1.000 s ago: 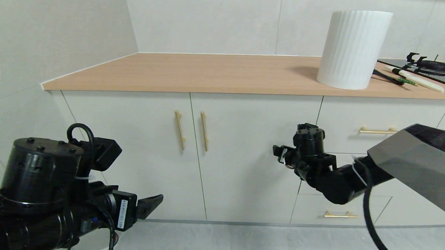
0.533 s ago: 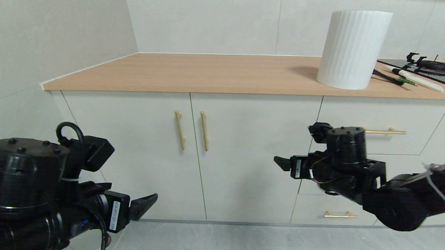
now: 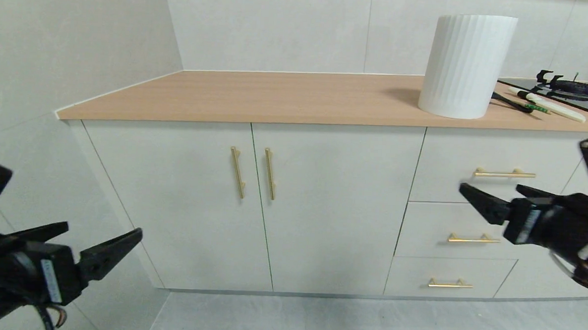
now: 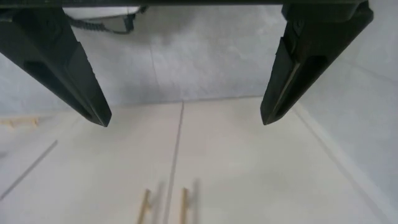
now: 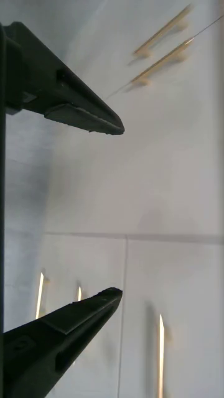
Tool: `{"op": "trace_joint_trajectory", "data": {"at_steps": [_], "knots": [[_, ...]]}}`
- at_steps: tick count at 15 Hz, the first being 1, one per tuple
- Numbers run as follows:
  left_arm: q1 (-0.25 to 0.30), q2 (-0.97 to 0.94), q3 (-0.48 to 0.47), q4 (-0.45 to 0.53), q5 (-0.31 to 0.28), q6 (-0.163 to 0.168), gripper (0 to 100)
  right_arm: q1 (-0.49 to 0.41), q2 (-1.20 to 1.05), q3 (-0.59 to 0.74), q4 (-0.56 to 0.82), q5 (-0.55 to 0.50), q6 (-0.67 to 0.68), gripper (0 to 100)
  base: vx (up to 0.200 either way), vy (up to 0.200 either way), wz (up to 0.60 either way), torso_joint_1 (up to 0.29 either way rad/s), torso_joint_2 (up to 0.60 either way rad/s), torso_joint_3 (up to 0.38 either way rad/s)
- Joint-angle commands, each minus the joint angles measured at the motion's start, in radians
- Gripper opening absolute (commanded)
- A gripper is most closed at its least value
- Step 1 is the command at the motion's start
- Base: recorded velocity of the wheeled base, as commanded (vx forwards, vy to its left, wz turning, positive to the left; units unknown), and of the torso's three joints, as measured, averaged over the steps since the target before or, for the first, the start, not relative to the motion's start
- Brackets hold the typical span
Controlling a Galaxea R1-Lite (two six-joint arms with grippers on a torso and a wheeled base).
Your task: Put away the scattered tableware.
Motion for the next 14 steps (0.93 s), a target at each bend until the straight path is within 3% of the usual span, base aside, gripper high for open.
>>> {"op": "trace_joint_trajectory", "data": {"at_steps": [1,4,5,6,8,11,14], "knots": [[0.071,-0.262,0.127,0.035,0.003,0.043,100,-0.07,-0.404,0.184,0.031,-0.04,-0.034,100,0.0,0.0,0.0,0.0,0.0,0.0],[0.104,-0.582,0.168,0.127,0.004,0.169,100,-0.196,-0.717,0.225,0.288,-0.034,-0.092,100,0.0,0.0,0.0,0.0,0.0,0.0],[0.137,-0.634,0.16,0.164,0.004,0.183,100,-0.199,-0.803,0.213,0.371,-0.034,-0.112,100,0.0,0.0,0.0,0.0,0.0,0.0],[0.213,-0.713,0.151,0.208,0.0,0.194,100,-0.223,-0.956,0.182,0.525,-0.046,-0.177,100,0.0,0.0,0.0,0.0,0.0,0.0],[0.226,-0.809,0.151,0.217,0.001,0.195,100,-0.325,-1.159,0.164,0.687,-0.043,-0.298,100,0.0,0.0,0.0,0.0,0.0,0.0],[0.267,-0.884,0.168,0.216,0.004,0.192,100,-0.404,-1.171,0.173,0.655,-0.07,-0.322,100,0.0,0.0,0.0,0.0,0.0,0.0],[0.361,-0.899,0.189,0.213,0.026,0.19,100,-0.504,-1.269,0.204,0.709,-0.031,-0.33,100,0.0,0.0,0.0,0.0,0.0,0.0]]}}
